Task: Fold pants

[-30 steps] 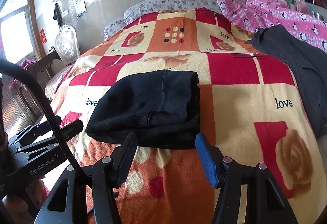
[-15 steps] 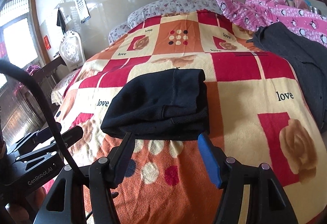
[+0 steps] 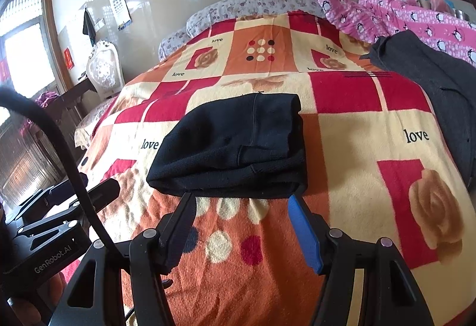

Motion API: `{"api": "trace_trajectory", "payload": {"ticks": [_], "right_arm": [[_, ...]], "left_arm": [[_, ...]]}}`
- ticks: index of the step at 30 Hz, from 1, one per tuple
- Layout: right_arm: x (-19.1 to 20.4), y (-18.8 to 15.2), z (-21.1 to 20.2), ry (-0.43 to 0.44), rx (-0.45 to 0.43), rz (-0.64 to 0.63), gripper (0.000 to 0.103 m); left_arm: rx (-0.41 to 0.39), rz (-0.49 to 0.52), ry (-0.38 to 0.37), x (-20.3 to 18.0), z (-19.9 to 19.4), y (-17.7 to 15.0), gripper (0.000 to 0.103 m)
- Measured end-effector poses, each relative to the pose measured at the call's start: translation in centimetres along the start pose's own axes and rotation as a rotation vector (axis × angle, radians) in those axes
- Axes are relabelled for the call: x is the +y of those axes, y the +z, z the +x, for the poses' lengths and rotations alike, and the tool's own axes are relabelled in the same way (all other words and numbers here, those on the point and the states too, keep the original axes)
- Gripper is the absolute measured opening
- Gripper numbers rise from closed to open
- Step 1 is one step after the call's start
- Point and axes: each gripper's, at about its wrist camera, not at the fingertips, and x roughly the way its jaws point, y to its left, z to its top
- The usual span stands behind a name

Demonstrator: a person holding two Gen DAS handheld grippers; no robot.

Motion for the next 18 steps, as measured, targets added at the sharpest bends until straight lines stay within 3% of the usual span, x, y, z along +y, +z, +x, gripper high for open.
{"api": "trace_trajectory", "payload": {"ticks": [18], "right_arm": [[-0.12,-0.12,0.2,0.006,0.01,0.011,0.062]], "left_arm": [[0.013,0.009,0.001,-0.16,0.32,-0.16,0.068]]}}
